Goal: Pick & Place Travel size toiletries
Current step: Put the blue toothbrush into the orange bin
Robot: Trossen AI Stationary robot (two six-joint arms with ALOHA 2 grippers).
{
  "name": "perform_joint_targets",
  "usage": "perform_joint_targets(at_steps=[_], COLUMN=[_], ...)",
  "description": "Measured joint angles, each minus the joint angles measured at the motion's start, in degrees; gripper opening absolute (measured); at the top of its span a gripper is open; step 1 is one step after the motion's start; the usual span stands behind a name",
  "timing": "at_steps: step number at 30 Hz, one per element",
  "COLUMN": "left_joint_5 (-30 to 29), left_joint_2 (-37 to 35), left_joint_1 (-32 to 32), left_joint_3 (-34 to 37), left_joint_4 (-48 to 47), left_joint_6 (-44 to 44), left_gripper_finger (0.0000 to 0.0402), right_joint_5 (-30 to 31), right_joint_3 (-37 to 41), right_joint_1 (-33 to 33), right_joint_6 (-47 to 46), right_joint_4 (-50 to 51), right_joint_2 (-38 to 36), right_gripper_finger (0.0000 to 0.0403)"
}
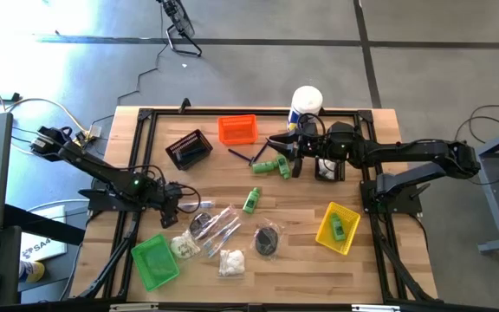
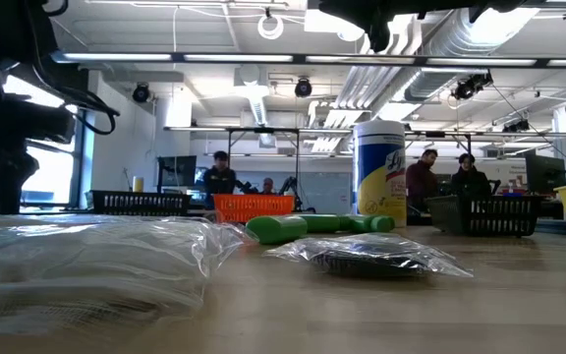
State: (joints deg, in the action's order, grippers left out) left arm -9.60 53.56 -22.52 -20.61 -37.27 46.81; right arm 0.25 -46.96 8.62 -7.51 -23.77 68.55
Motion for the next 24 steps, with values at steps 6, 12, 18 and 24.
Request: perform_joint_targets(at_steps=[6, 12, 18, 24], left_joint_5=[-0.1, -0.1, -0.3, -1.1], left_joint_2=[-0.1, -0.1, -0.1, 0.0], left_joint_1=[0.0, 0.0, 0.0, 0.0], left_joint_3=[1.1, 1.7, 1.8, 1.8], left_joint_4=[0.5, 0.7, 0.5, 0.3], left_joint_6=[0.2, -0.1, -0.1, 0.0], left_gripper_finger=[0.0232, 0.0232, 0.0232, 0.0198], right_joint_5=[2.5, 2.6, 2.6, 2.6], right_joint_3=[0.0, 0.0, 0.0, 0.0], right_joint_1=[0.0, 0.0, 0.0, 0.0], right_joint_6=[0.0, 0.0, 0.0, -0.2], right_joint_4=[0.0, 0.0, 0.0, 0.0], right_joint_2=[0.0, 0.0, 0.0, 0.0], right_gripper_finger=[0.0085, 0.0085, 0.0085, 0.0085])
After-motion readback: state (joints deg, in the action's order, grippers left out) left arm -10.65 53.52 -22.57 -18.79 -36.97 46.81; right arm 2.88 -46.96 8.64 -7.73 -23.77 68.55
